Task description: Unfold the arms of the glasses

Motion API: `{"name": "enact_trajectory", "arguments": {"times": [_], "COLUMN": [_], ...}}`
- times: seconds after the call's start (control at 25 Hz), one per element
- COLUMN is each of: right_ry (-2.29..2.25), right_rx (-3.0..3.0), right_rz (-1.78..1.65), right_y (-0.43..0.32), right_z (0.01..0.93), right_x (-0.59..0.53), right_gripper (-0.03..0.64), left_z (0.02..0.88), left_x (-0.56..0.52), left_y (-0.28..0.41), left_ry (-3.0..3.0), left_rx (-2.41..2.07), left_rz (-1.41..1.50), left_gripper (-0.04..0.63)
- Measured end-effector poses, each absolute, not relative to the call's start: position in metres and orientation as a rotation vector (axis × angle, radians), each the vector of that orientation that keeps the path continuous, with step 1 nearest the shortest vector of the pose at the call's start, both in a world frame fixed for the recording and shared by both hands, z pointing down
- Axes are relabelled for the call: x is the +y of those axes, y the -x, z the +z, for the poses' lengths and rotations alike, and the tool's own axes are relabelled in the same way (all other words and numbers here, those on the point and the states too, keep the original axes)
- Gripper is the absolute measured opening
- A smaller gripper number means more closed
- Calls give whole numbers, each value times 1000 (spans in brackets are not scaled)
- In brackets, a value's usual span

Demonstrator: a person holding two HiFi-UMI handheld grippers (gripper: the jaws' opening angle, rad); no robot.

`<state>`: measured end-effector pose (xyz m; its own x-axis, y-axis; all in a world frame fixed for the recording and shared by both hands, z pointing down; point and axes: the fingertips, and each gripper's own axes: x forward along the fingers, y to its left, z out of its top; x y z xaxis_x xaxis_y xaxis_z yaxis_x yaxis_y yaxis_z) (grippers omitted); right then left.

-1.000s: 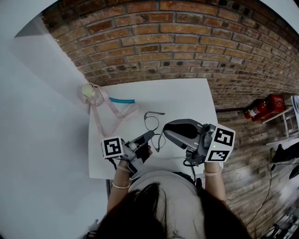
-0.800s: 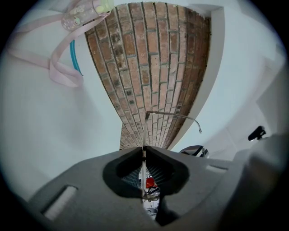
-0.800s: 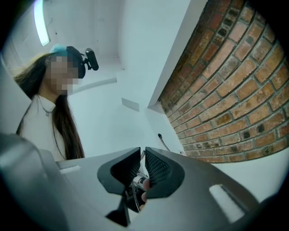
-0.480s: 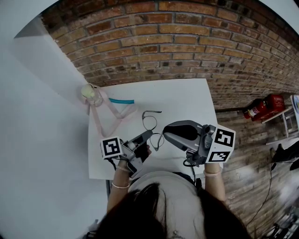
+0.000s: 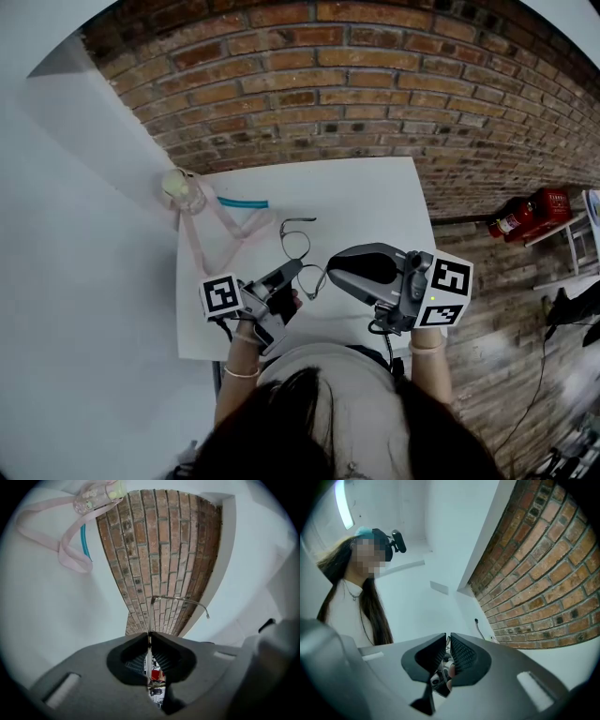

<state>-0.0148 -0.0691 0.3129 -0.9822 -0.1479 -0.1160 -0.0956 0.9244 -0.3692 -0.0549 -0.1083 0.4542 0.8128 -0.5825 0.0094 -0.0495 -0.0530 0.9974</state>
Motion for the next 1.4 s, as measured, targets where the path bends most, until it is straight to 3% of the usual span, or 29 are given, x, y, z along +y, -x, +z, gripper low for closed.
{"name": "enact_trajectory", "arguments": {"times": [1.4], "right_ry": [184], "right_rx": [2946], "right_rz": [-545], "right_y": [9], "right_z": [312], "right_x": [-65], "right_gripper": [35], "left_z": [455], "left_x": [-113], "left_y": [65], "left_ry": [-1537], "left_rx": [-538], "left_rz": [-528], "left_gripper": [23]}}
